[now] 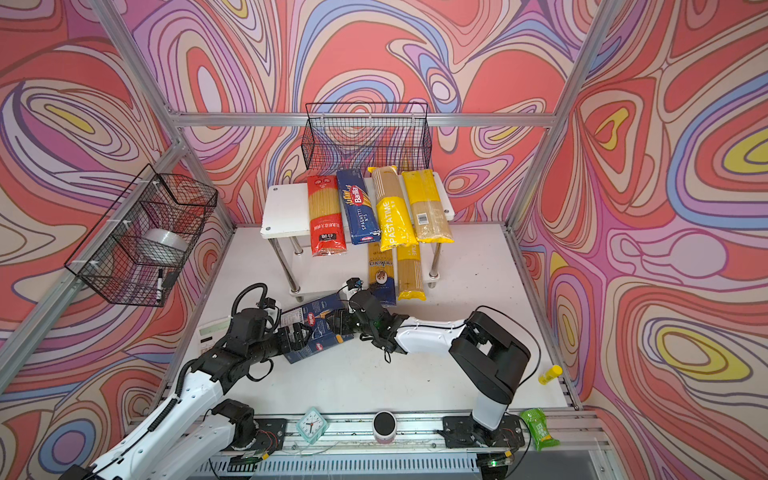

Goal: Arrange pasta packages on shelves
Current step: Pick up the pasta box from the center of the table.

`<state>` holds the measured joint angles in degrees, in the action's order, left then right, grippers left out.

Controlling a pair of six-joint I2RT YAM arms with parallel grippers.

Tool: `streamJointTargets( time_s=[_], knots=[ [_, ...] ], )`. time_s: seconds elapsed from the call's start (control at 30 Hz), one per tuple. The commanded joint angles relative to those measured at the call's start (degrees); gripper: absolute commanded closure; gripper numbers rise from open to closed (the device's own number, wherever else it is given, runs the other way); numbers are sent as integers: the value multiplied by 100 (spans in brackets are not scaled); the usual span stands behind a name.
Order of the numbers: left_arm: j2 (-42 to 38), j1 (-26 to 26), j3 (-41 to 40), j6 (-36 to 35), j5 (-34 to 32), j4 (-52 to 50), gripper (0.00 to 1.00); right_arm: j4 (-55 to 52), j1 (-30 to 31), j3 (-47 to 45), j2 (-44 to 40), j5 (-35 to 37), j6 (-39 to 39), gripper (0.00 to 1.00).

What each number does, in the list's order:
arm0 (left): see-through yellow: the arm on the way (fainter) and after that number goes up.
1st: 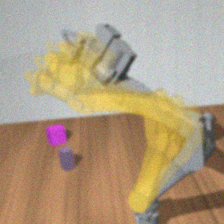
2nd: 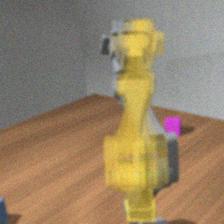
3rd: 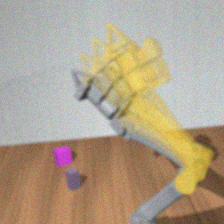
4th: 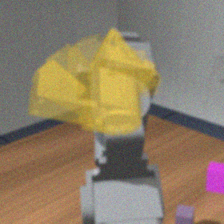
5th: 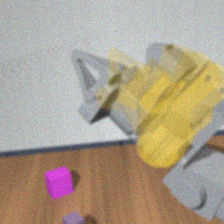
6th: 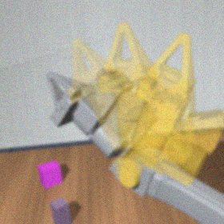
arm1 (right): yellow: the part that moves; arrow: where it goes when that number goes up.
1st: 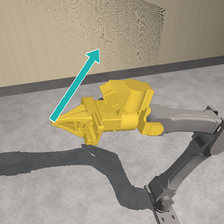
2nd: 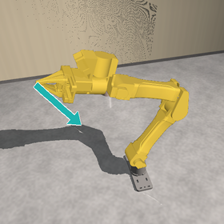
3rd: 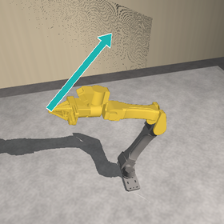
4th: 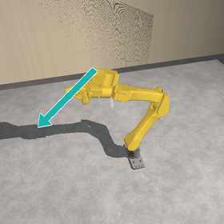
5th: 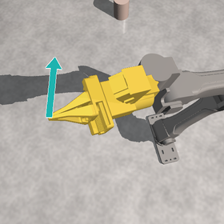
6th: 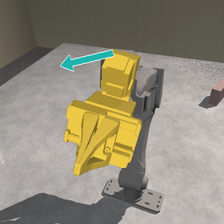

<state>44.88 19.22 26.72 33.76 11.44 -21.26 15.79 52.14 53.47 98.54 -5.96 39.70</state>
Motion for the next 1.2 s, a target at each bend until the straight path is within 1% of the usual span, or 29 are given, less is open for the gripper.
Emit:
streamJointTargets(
  time_s=[0.0, 0.3, 0.7, 0.97, 1.17],
  knots=[
    [-94, 216, 498, 4, 832, 1185, 0, 742, 264, 315, -247, -916, -114, 37],
    [2, 293, 722, -40, 811, 1312, 0, 664, 268, 318, -406, -890, -250, 37],
    [257, 544, 1026, -103, 722, 1484, 0, 416, 263, 392, -759, -690, -564, 37],
    [306, 646, 1173, -190, 656, 1640, 0, 439, 266, 357, -880, -560, -871, 37],
    [526, 692, 1256, -260, 645, 1891, 0, 345, 262, 492, -955, -405, -1171, 37]
  ],
)
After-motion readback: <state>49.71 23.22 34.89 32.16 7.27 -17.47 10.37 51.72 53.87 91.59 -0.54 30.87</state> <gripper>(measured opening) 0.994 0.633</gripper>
